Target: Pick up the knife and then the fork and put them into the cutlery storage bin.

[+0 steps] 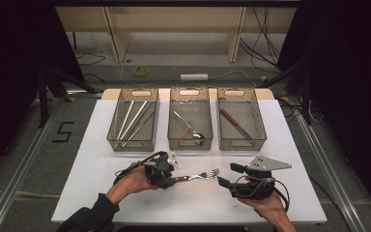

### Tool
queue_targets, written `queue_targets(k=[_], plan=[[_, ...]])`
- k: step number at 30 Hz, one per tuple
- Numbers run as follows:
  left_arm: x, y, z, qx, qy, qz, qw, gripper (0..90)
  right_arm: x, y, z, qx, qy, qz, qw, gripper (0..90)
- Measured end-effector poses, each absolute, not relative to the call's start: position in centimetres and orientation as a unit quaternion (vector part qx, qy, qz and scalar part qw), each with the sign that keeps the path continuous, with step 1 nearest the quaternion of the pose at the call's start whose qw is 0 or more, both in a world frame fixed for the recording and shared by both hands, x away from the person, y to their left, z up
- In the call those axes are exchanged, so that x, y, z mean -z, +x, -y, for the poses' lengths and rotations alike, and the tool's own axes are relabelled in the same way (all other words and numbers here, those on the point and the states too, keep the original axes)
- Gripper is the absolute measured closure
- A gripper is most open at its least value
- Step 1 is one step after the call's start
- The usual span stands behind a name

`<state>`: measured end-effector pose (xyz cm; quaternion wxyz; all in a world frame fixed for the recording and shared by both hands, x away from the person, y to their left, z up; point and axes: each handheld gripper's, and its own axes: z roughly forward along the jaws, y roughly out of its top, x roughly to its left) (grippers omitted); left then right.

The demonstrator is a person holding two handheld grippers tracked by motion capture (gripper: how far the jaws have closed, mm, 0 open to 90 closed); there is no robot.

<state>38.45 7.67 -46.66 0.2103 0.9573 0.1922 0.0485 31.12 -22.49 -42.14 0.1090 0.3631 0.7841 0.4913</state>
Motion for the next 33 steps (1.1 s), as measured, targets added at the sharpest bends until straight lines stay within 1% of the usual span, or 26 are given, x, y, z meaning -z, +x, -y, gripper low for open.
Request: queue_targets(k=[11, 19, 21, 33], plan=[[46.8, 38.2, -7.8, -0.047, 0.959, -0.171, 0.223, 74.7, 42.1, 31.1, 22.4, -0.489, 0.359, -0.787, 0.111, 31.2], [46.6, 38.0, -7.9, -0.053, 0.957, -0.17, 0.228, 75.1, 42.1, 31.1, 22.2, -0.487, 0.355, -0.791, 0.111, 31.7], [46.3, 37.9, -7.9, -0.046, 0.954, -0.18, 0.235, 75.2, 42.2, 31.1, 22.1, -0.486, 0.353, -0.792, 0.108, 31.7], [44.1, 36.9, -8.0, -0.049, 0.948, -0.191, 0.25, 75.3, 42.2, 31.1, 20.9, -0.483, 0.342, -0.8, 0.097, 32.0]])
